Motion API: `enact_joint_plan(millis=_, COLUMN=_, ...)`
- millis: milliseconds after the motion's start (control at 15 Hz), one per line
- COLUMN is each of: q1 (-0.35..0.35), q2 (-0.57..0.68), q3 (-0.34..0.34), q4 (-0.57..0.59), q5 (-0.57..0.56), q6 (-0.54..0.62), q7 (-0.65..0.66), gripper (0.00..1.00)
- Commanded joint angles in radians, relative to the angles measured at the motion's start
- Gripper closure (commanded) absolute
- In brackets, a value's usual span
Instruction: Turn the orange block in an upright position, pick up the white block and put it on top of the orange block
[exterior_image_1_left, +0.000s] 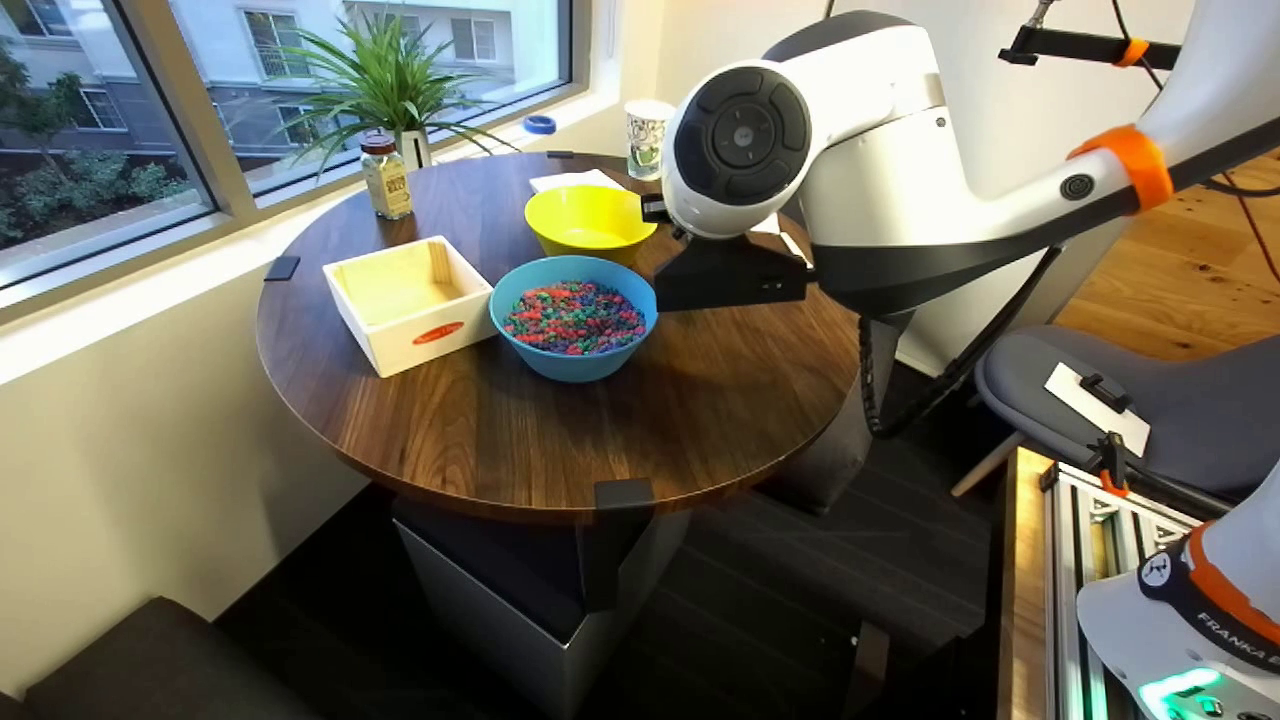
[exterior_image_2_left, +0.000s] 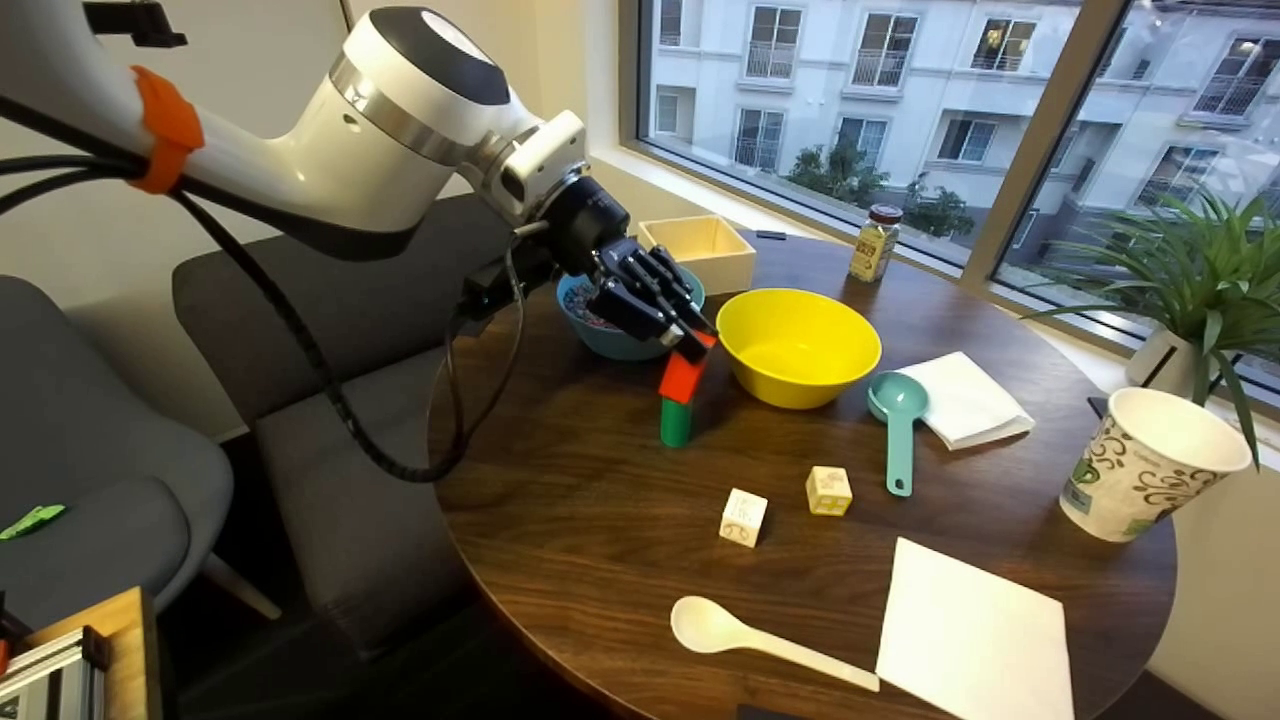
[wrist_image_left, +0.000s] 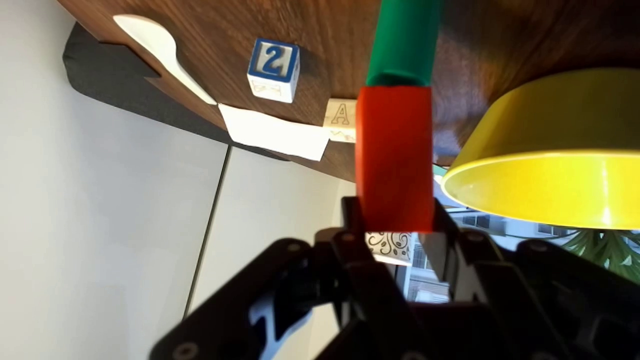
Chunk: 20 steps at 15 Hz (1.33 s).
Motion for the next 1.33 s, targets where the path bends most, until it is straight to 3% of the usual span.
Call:
enact_joint_plan(millis=0, q1=-0.009, q2=0.002, q3=0.010, q4=-0.015, q5=-0.026, q6=0.014, q7=0.024, gripper=0.74)
enact_joint_plan(millis=200, q1=-0.009, q2=0.001, q3=0.010, q4=-0.015, q5=-0.027, q6=0.013, q7=0.024, gripper=0.75)
enact_joint_plan(millis=600, q1=-0.009, q2=0.000, q3=0.010, q4=-0.019, q5=-0.026, q6=0.015, q7=0.022, gripper=0.47)
enact_joint_plan(millis=733, q1=-0.009, q2=0.000, q3=0.011, q4=-0.019, q5=-0.026, q6=0.015, q7=0.023, gripper=0.50)
enact_joint_plan(millis=800, q1=-0.009, q2=0.000, q3=0.011, q4=-0.018, q5=-0.027, q6=0.015, q7=0.023, gripper=0.63)
enact_joint_plan(millis=867, q1=-0.009, q2=0.000, q3=0.011, q4=-0.018, q5=-0.027, q6=0.016, q7=0.023, gripper=0.65)
enact_joint_plan(millis=933, q1=-0.009, q2=0.000, q3=0.011, q4=-0.018, q5=-0.027, q6=0.016, q7=0.023, gripper=0.78)
enact_joint_plan(millis=1000, q1=-0.009, q2=0.000, q3=0.012, q4=-0.018, q5=-0.028, q6=0.016, q7=0.023, gripper=0.77)
enact_joint_plan(millis=1133, q1=-0.009, q2=0.000, q3=0.012, q4=-0.018, q5=-0.028, q6=0.017, q7=0.023, gripper=0.92)
enact_joint_plan(millis=1267, q1=-0.009, q2=0.000, q3=0.012, q4=-0.018, q5=-0.029, q6=0.016, q7=0.023, gripper=0.92)
